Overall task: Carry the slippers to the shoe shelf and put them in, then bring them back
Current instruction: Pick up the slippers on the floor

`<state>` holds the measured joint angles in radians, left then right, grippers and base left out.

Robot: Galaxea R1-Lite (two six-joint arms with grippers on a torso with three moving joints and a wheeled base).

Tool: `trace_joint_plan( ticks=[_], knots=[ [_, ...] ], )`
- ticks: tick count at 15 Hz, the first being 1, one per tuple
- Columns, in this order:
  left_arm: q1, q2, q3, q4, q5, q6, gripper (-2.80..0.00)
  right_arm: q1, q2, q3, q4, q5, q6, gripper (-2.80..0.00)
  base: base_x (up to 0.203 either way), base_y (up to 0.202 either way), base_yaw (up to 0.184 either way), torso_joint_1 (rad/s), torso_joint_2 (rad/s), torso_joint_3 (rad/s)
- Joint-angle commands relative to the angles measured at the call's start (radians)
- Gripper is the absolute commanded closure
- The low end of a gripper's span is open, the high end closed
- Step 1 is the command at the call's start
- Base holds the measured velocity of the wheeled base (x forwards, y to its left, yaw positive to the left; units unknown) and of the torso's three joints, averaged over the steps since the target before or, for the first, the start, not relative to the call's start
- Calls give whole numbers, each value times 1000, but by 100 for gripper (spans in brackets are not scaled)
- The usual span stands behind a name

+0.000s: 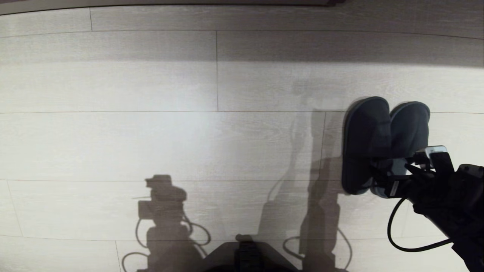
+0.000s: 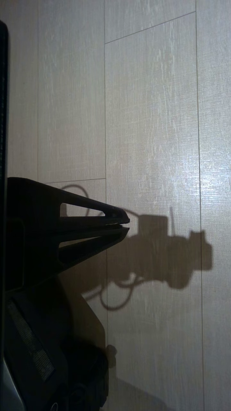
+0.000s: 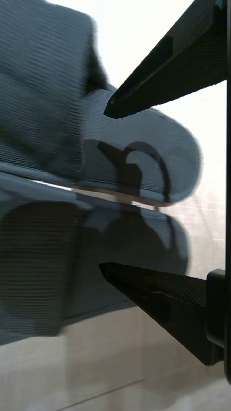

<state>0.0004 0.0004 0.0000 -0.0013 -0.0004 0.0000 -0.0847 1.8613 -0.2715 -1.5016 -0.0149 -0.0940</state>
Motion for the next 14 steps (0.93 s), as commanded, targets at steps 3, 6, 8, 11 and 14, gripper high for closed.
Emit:
trace_joint_plan(
  ticks=[3, 6, 8, 11, 14],
  knots=[
    [1, 0, 0, 0, 0, 0, 0, -1, 8, -75, -9, 33, -4, -280, 0, 0, 0, 0, 0, 0],
    [1, 0, 0, 0, 0, 0, 0, -1, 27, -117, -11, 39, -3, -280, 0, 0, 0, 0, 0, 0],
    [0, 0, 0, 0, 0, 0, 0, -1, 31, -125, -12, 43, -8, -280, 0, 0, 0, 0, 0, 0],
    [1, 0, 0, 0, 0, 0, 0, -3, 41, -138, -15, 44, -9, -280, 0, 0, 0, 0, 0, 0],
    [1, 0, 0, 0, 0, 0, 0, -3, 51, -156, -15, 62, -9, -280, 0, 0, 0, 0, 0, 0]
  ],
)
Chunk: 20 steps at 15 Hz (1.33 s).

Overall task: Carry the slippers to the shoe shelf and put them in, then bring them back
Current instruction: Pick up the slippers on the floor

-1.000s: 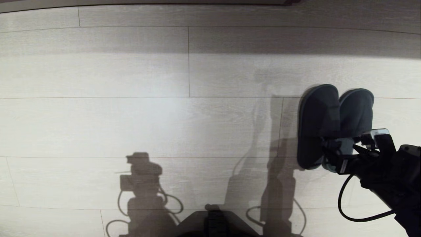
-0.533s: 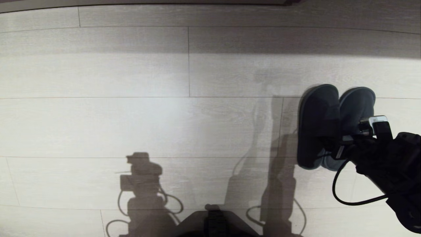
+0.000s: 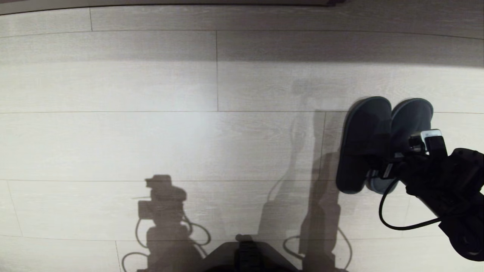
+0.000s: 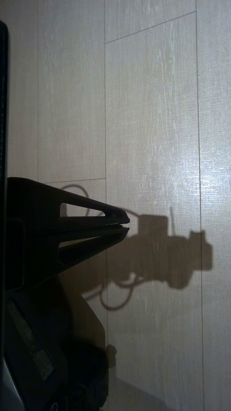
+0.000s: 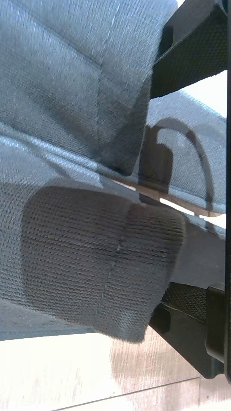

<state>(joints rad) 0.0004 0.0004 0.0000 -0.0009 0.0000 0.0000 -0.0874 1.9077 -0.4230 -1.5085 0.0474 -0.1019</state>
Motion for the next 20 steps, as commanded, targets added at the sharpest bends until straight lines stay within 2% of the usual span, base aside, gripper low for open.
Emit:
trace_joint_plan(
  ticks=[1, 4, 5, 8, 11, 15, 20],
  knots=[
    [1, 0, 0, -1, 0, 0, 0, 0, 7, -10, -9, 2, -1, -280, 0, 0, 0, 0, 0, 0],
    [1, 0, 0, 0, 0, 0, 0, -4, 8, -22, -13, 17, 5, -280, 0, 0, 0, 0, 0, 0],
    [1, 0, 0, -1, 0, 0, 0, -14, 8, -26, -13, 42, 4, 0, 0, 0, 0, 0, 0, 0],
    [1, -1, 0, 1, 0, -2, 0, -41, 29, -39, -13, 58, 2, 0, 0, 0, 0, 0, 0, 0],
    [0, -2, 0, 1, 0, -2, 0, -68, 44, -31, -15, 129, 1, 0, 0, 0, 0, 0, 0, 0],
    [0, -2, 0, 1, 0, -3, 0, -95, 45, -25, -15, 171, 1, 0, 0, 0, 0, 0, 0, 0],
    [1, -2, 0, 1, 0, -3, 0, -99, -142, 42, 1, 203, 31, 0, 0, 0, 0, 0, 0, 0]
  ],
)
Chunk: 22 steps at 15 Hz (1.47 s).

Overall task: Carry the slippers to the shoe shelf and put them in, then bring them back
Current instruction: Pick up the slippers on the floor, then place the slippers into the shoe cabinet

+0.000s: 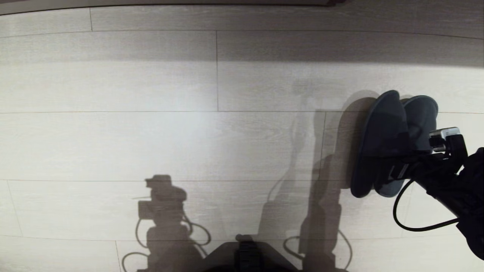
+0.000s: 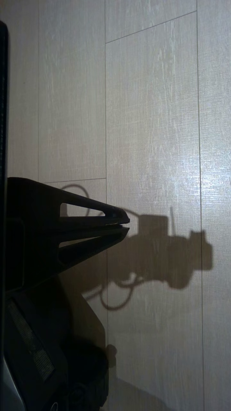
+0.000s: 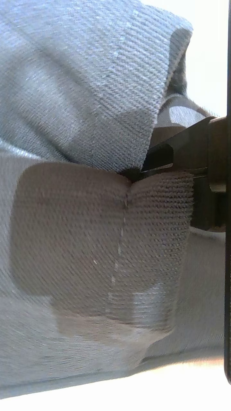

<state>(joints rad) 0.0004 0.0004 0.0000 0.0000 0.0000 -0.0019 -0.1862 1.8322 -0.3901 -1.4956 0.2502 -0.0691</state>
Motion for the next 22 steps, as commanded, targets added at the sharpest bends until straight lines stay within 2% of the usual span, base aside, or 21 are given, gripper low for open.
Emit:
trace_joint_plan(
  ticks=[1, 3, 8, 14, 16, 18, 19, 20, 22],
  knots=[
    [1, -2, 0, 0, 0, -1, 0, -1, -130, 25, 6, 11, 4, 0, 0, 0, 0, 0, 0, 0],
    [1, -2, 0, 0, 0, -1, 0, -1, -273, 46, 85, 22, 9, 0, 0, 0, 0, 0, 0, 0],
    [1, -2, 0, 0, 1, -3, 0, -1, -720, 69, 426, 53, 12, 0, 0, 0, 0, 0, 0, 0],
    [0, -2, 0, 0, 0, -6, 0, 8, -1254, 87, 947, 169, 11, 0, 0, 0, 0, 0, 0, 0],
    [0, -2, 0, 0, 1, -6, 0, 18, -1365, 87, 1092, 238, 10, 0, 0, 0, 0, 0, 0, 0],
    [1, -1, 0, 0, 0, -5, 0, 71, -1442, 83, 1194, 258, 10, 0, 0, 0, 0, 0, 0, 0],
    [1, 0, 0, 0, 0, -6, 0, 130, -1473, 74, 1261, 250, 6, 0, 0, 0, 0, 0, 0, 0],
    [0, -2, 0, 0, 0, -6, 0, 160, -1501, 69, 1317, 197, -8, 0, 0, 0, 0, 0, 0, 0],
    [0, -1, 0, 0, 0, -6, 0, 200, -1566, 100, 1339, 99, -34, 0, 0, 0, 0, 0, 0, 0]
  ],
)
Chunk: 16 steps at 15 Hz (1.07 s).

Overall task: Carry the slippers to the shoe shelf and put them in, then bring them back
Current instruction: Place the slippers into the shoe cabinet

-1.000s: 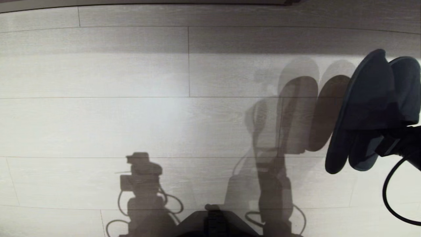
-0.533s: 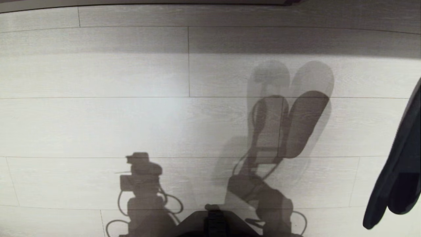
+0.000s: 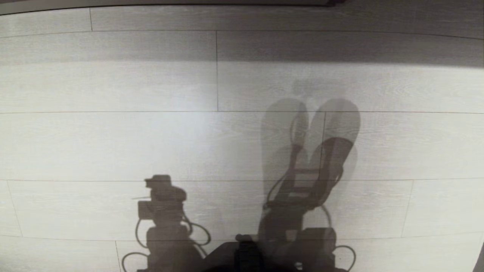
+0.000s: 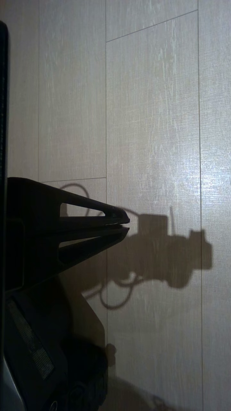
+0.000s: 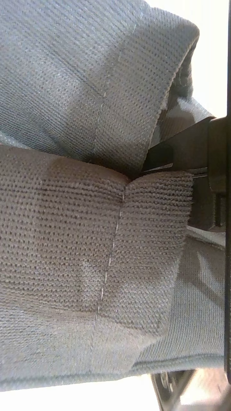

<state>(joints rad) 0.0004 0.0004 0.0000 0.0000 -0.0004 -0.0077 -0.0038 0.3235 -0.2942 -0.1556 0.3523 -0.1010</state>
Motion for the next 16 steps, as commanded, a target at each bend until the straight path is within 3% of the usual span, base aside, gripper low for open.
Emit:
trace_joint_plan(
  ticks=[1, 4, 8, 12, 14, 16],
  knots=[
    [1, -1, 0, 0, 0, 0, 0, 22, -93, 35, 2, -42, -3, 0, 0, 0, 0, 0, 0, 0],
    [0, -2, 0, 0, 0, 0, 0, 11, -176, 139, 3, -148, 5, 0, 0, 0, 0, 0, 0, 0],
    [1, -1, 0, 0, 0, 1, 0, 7, -322, 263, 51, -171, 13, 0, 0, 0, 0, 0, 0, 0],
    [1, 0, 0, 0, 0, 3, 0, 7, -324, 265, 67, -214, 16, 0, 0, 0, 0, 0, 0, 0],
    [0, 0, 0, 0, 0, 2, 0, 7, -324, 285, 67, -325, 9, 0, 0, 0, 0, 0, 0, 0],
    [0, 0, 0, 0, 0, 2, 0, 6, -324, 292, 160, -345, 11, 0, 0, 0, 0, 0, 0, 0]
  ],
)
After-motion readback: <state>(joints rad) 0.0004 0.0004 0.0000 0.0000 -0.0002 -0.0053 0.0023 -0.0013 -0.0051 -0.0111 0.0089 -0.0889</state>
